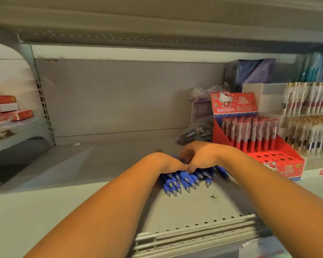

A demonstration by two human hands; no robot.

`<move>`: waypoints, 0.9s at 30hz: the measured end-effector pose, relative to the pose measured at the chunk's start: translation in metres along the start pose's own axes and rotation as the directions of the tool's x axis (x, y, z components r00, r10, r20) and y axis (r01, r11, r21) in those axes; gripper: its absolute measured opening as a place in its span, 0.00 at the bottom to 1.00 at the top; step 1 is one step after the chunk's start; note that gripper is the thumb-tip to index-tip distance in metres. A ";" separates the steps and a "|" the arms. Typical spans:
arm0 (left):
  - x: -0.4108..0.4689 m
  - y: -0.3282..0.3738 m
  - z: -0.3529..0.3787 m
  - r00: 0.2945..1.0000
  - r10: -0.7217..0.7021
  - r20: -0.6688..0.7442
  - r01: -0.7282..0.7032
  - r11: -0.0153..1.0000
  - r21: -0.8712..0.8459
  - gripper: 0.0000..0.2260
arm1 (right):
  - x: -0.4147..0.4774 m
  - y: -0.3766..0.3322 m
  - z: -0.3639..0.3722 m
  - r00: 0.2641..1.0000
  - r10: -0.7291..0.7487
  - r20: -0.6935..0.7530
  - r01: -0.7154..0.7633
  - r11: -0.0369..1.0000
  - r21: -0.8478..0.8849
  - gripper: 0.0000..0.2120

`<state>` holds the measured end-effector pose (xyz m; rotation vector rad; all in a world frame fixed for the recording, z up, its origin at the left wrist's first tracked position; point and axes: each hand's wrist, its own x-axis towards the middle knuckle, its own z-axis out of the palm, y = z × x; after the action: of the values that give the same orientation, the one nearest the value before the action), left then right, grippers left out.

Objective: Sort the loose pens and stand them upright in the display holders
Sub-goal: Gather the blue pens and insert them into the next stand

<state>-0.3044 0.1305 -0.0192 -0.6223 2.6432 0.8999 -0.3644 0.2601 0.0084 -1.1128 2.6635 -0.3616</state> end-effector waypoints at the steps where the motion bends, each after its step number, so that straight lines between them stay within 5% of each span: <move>1: -0.004 0.002 0.000 0.999 -0.006 0.038 0.007 1.000 -0.028 0.21 | -0.001 0.002 0.001 1.000 -0.009 -0.008 0.009 1.000 0.010 0.23; 3: -0.014 0.004 -0.001 0.993 -0.036 0.109 0.048 0.993 -0.108 0.28 | -0.003 0.005 0.001 0.999 -0.030 -0.014 0.030 0.999 0.027 0.22; 7: -0.019 0.008 -0.003 0.994 -0.096 0.058 0.101 0.992 -0.073 0.21 | -0.002 0.014 0.000 0.999 -0.051 -0.001 0.051 0.999 0.010 0.23; 19: -0.022 0.033 -0.005 0.975 -0.205 0.088 0.171 0.941 0.292 0.23 | 0.004 0.016 0.005 1.000 0.000 -0.027 0.001 1.000 0.023 0.14; 22: -0.020 0.025 -0.009 0.974 -0.225 0.019 0.208 0.928 0.311 0.15 | 0.005 0.015 0.006 1.000 -0.007 -0.023 0.008 0.999 0.039 0.13; 27: -0.013 0.015 -0.014 0.982 -0.156 -0.104 0.185 0.891 0.414 0.21 | 0.006 0.012 0.007 0.998 -0.066 -0.016 0.067 0.997 0.027 0.04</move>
<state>-0.3022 0.1363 0.0036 -0.7638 2.6644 0.2417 -0.3750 0.2630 -0.0027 -1.1975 2.6313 -0.4190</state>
